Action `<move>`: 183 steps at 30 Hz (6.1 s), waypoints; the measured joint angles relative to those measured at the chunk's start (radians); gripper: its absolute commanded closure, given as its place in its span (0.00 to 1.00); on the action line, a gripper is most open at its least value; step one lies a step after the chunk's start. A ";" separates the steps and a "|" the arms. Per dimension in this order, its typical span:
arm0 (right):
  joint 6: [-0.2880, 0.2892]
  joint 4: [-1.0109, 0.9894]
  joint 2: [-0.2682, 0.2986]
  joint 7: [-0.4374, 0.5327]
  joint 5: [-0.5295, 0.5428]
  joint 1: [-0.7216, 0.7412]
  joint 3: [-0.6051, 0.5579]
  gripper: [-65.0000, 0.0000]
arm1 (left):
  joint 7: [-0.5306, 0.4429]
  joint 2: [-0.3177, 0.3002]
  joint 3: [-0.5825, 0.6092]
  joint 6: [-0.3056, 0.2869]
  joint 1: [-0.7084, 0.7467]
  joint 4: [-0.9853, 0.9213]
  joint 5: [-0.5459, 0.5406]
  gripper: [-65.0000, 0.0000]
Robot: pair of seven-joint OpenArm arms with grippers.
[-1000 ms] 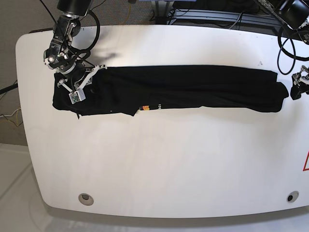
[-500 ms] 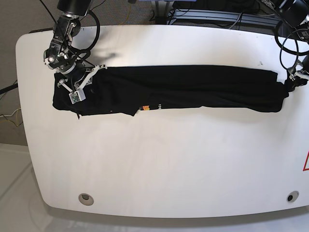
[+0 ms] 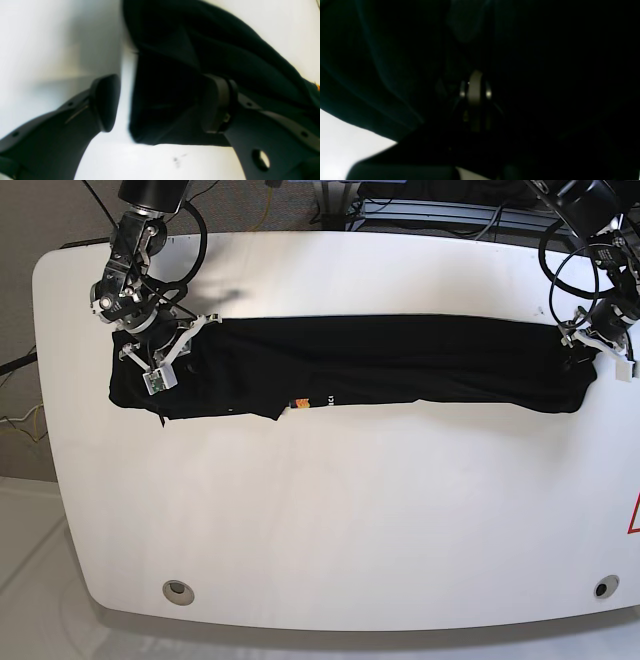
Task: Fold the T-shirt properly
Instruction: 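Open the left gripper and lift it away from the strip end, then grasp the strip end with the left gripper and lift it, then fold the held strip end with the left gripper toward the right gripper, then lay the folded end down with the left gripper onto the strip middle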
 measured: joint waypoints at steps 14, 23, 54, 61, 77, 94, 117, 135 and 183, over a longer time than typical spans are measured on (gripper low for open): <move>0.000 0.000 0.000 0.000 0.000 0.000 0.000 1.00 | -0.113 0.023 0.091 -0.013 -0.008 -0.060 -0.038 0.33; 0.000 0.000 0.000 0.000 0.000 0.000 0.000 1.00 | -0.131 0.019 0.092 -0.019 -0.013 -0.094 -0.058 0.42; -0.001 0.000 -0.003 0.000 0.000 -0.001 0.000 1.00 | -0.122 0.114 0.141 0.003 0.004 0.221 0.009 1.00; -0.003 0.000 -0.003 0.000 0.000 0.000 0.000 1.00 | -0.074 0.163 0.209 0.003 -0.012 0.348 0.013 1.00; -0.003 0.000 -0.004 0.000 0.000 -0.001 0.000 1.00 | -0.070 0.279 0.394 0.003 -0.018 0.452 0.015 1.00; -0.004 0.002 -0.006 0.014 0.001 -0.011 0.000 1.00 | -0.077 0.375 0.549 0.003 -0.004 0.464 0.017 1.00; -0.009 0.005 -0.026 0.023 0.000 -0.014 0.005 1.00 | -0.269 0.422 0.739 0.005 0.061 0.261 0.164 0.89; -0.010 0.005 -0.028 0.023 0.000 -0.014 0.004 1.00 | -0.312 0.386 0.743 0.004 0.059 0.306 0.144 0.18; -0.010 0.005 -0.028 0.023 0.000 -0.013 0.004 1.00 | -0.212 0.361 0.742 0.003 0.058 0.543 0.161 0.18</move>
